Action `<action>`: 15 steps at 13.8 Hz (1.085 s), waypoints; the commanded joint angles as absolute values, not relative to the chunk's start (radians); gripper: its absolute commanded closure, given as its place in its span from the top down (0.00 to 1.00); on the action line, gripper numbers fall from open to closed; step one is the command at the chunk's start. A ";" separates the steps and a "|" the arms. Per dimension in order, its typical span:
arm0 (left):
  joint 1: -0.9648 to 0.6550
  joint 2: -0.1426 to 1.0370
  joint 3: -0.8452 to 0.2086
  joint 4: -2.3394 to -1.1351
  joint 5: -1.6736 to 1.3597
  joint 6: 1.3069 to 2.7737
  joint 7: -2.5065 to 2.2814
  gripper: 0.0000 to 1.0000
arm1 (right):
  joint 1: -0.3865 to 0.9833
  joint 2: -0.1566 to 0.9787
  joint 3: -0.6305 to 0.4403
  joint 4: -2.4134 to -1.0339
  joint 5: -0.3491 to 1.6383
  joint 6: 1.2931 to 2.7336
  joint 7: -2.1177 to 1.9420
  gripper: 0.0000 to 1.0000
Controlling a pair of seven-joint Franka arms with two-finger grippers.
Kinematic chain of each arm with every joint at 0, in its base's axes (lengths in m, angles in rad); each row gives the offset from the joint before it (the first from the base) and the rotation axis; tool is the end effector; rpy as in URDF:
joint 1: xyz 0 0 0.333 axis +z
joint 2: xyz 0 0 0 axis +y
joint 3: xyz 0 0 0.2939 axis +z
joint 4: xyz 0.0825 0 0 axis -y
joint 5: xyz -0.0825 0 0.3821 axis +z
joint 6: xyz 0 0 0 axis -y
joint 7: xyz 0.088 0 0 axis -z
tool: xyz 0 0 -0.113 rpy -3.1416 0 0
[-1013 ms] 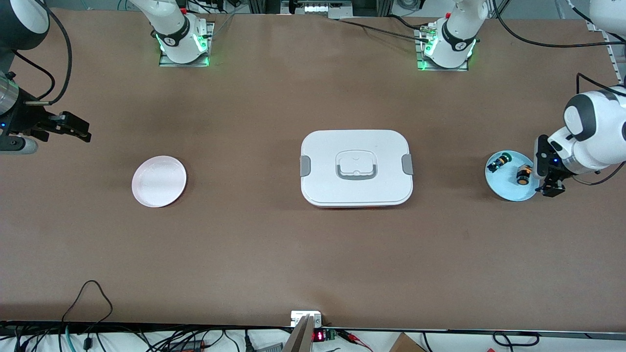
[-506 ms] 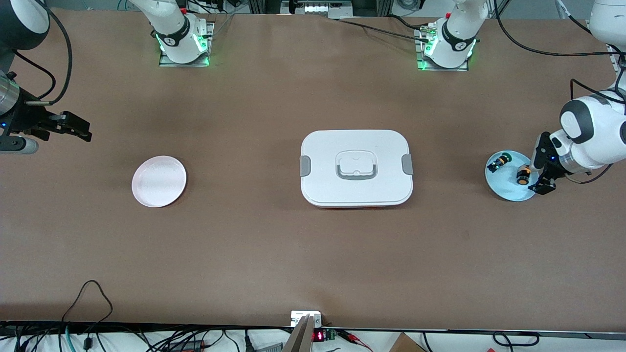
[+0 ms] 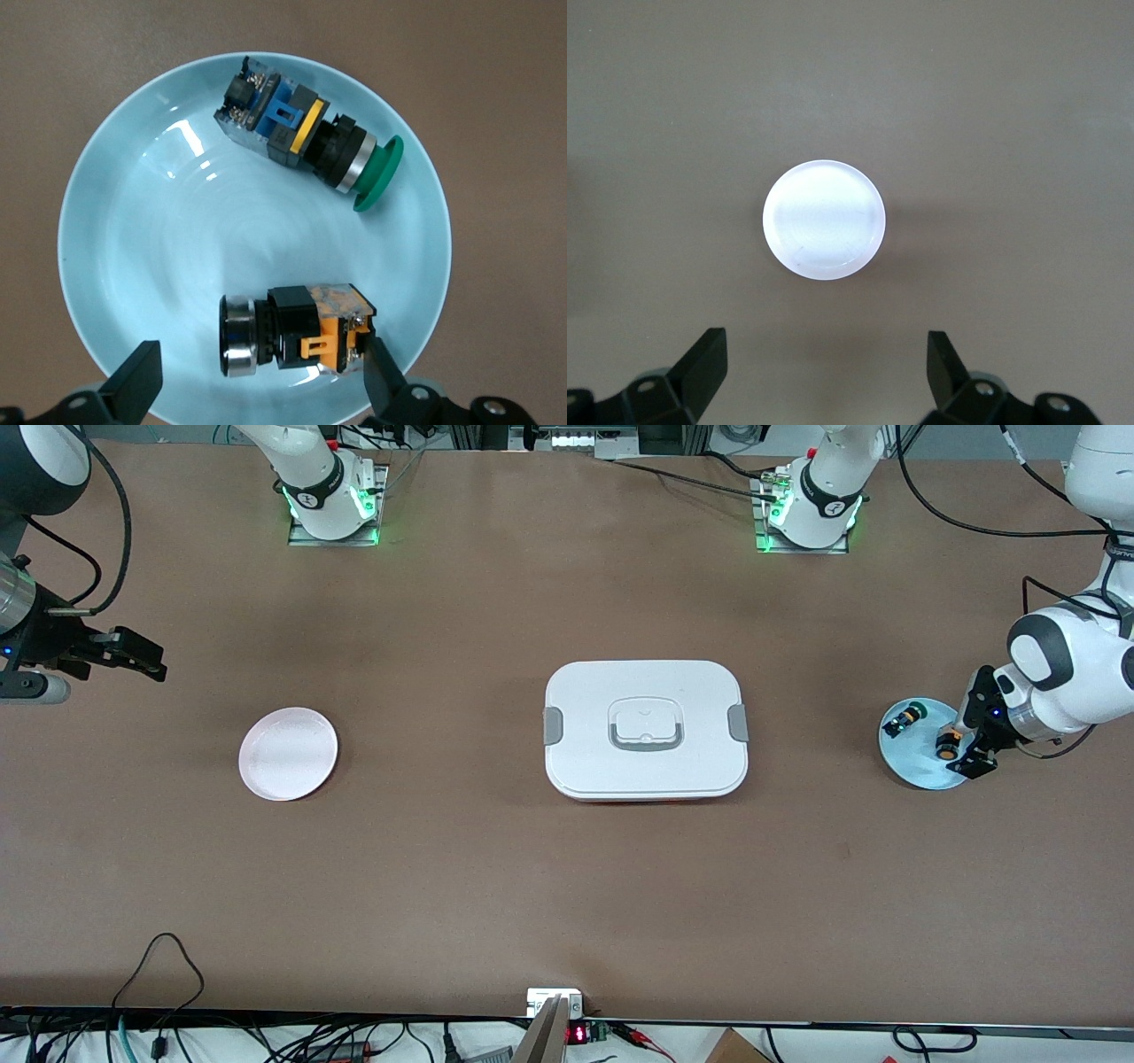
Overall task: Transfer orange switch to right arm and place
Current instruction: 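Lower the left gripper and grasp the orange switch in the dish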
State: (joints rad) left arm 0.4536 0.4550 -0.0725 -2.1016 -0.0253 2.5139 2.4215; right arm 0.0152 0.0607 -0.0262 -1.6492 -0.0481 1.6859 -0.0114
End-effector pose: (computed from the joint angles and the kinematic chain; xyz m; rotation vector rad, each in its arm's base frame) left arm 0.5260 0.2099 0.1717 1.6538 -2.6125 0.0598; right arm 0.5752 -0.0109 0.5351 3.0923 0.0101 -0.0379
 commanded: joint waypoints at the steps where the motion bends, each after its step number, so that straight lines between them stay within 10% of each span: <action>1: 0.463 0.462 -0.081 -2.103 -0.061 2.526 2.464 1.00 | 0.015 0.069 -0.020 -1.628 -0.049 1.666 0.002 1.00; 15: 0.463 0.468 -0.083 -2.054 -0.080 2.462 2.464 1.00 | 0.012 0.129 -0.021 -1.637 0.291 1.666 -0.018 1.00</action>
State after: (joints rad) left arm 0.4541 0.4661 -0.0733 -2.0730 -0.0454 2.4921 2.4235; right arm 0.0154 0.1039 -0.0231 -1.6495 0.2124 1.6786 -0.0115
